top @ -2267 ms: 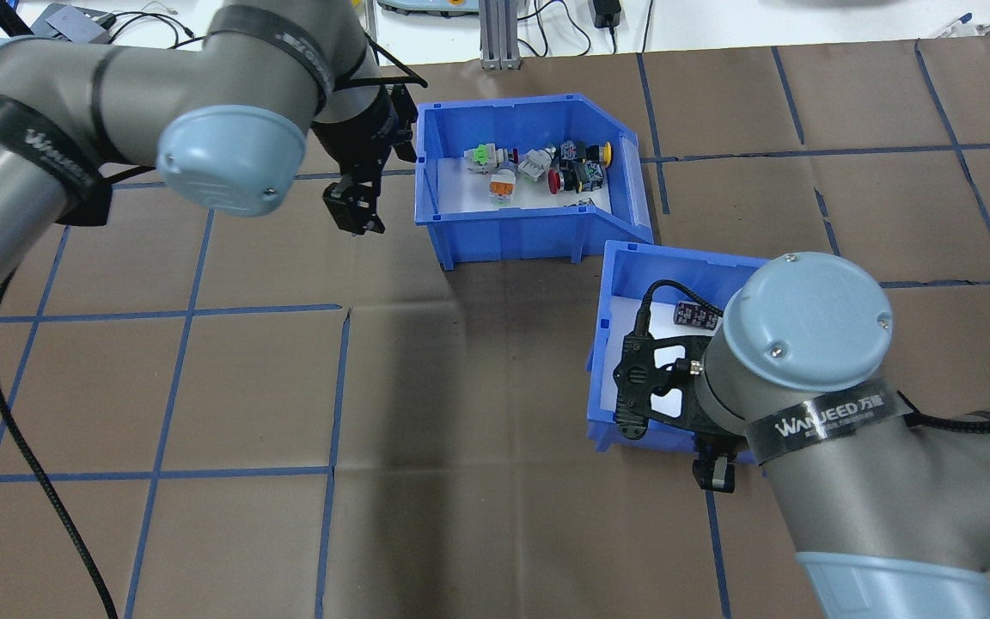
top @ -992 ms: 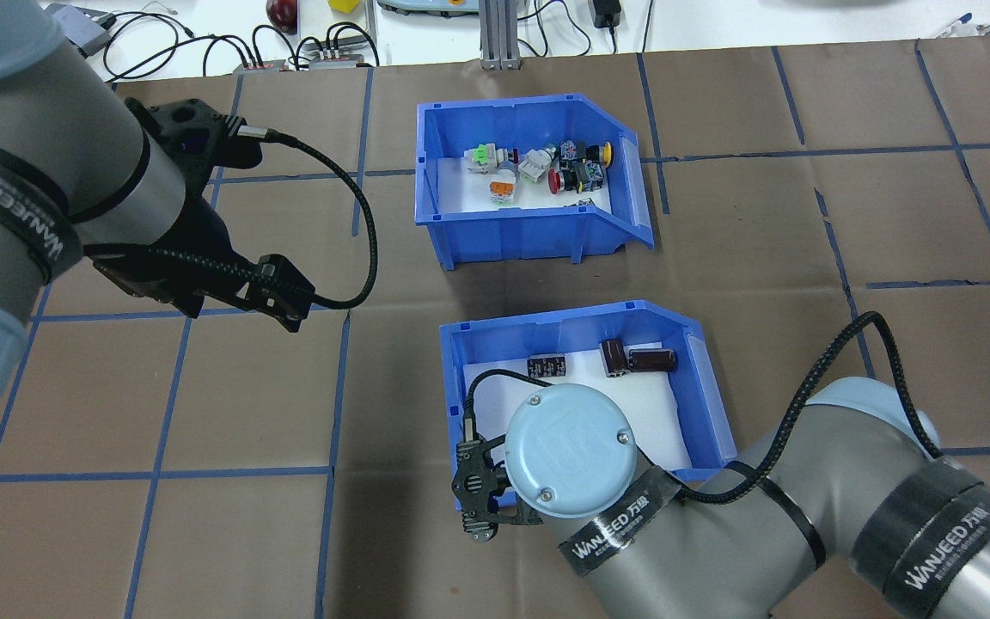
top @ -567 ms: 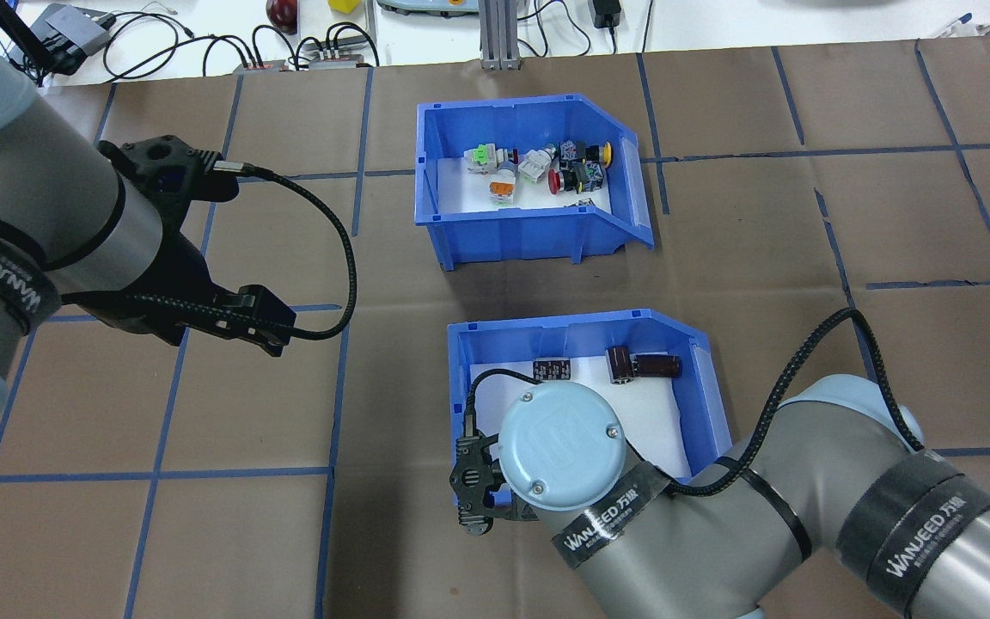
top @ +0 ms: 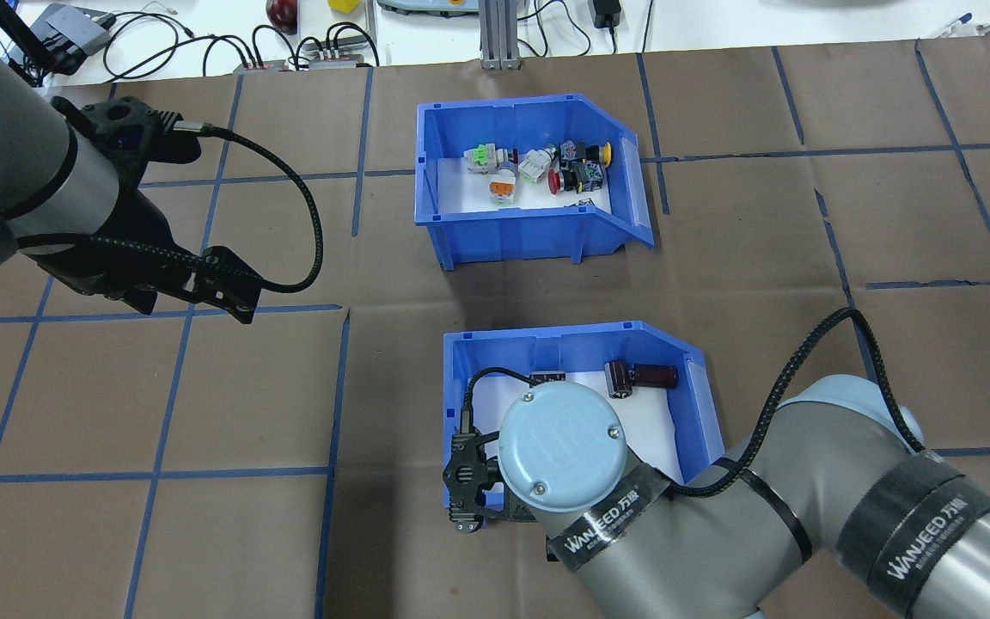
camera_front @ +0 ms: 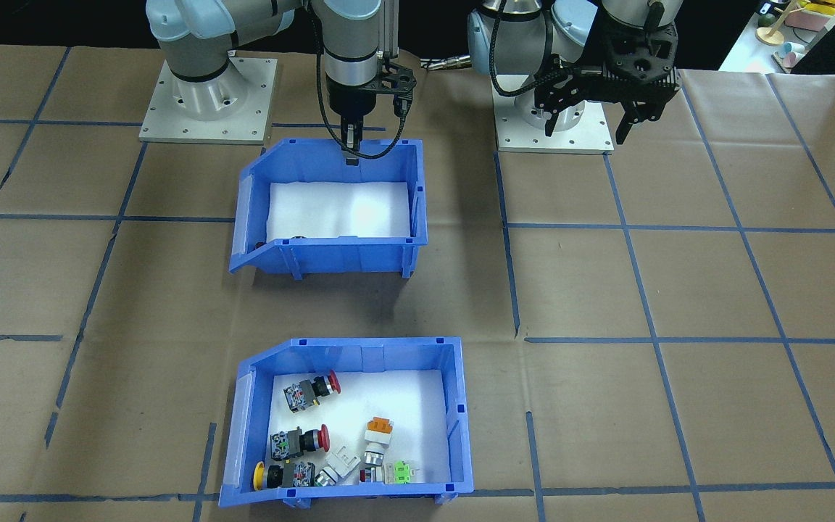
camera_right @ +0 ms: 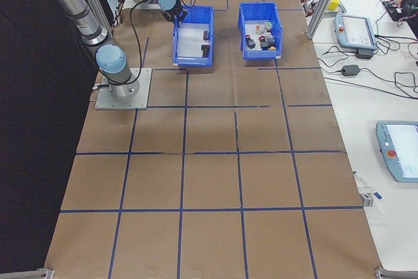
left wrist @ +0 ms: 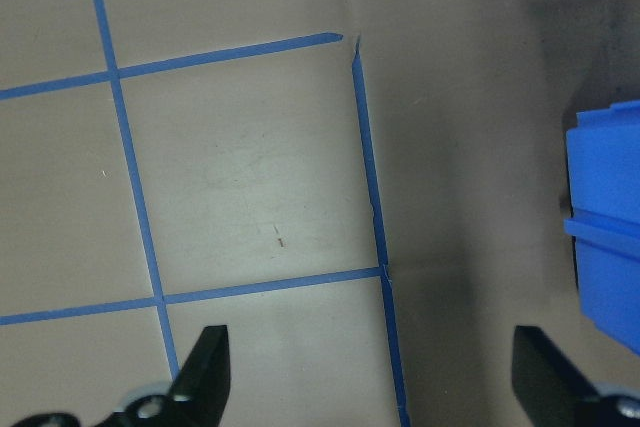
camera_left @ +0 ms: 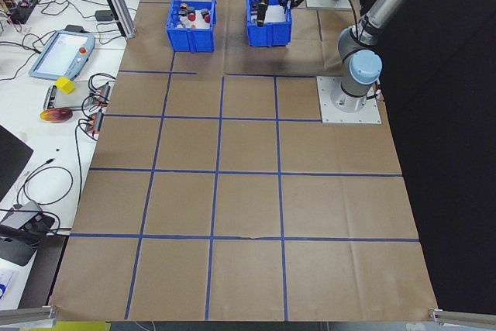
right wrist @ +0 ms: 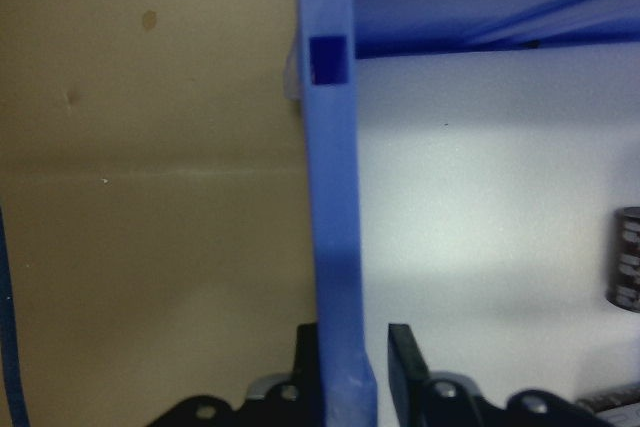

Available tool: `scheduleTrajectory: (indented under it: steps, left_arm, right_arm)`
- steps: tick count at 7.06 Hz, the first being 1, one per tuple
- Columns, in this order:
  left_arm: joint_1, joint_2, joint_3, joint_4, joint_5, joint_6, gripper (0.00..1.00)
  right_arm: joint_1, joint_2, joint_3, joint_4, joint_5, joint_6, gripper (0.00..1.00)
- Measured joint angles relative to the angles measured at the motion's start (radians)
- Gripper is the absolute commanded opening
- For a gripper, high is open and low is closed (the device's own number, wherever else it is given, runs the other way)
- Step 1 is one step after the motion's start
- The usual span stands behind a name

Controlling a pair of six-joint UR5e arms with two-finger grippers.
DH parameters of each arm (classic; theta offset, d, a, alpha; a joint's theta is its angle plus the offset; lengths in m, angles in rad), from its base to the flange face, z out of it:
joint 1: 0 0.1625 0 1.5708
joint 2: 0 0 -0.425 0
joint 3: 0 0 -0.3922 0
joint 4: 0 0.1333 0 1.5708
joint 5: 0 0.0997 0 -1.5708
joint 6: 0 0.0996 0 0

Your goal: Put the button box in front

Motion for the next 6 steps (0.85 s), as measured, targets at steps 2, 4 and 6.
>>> scheduleTrajectory:
  steps: [2, 4, 6]
  left_arm:
    - [-0.003, -0.019, 0.008, -0.002, -0.004, -0.003, 1.0]
    - [-0.007, -0.029, 0.009, -0.004, -0.005, 0.004, 1.0]
    - [-0.017, -0.034, 0.01, -0.004, -0.004, 0.005, 1.0]
  right_arm:
    - [-0.018, -0.038, -0.072, 0.066, -0.013, -0.001, 1.0]
    - [-0.086, -0.114, -0.207, 0.292, -0.019, -0.004, 1.0]
    - [-0.264, -0.179, -0.261, 0.383, -0.023, -0.007, 1.0]
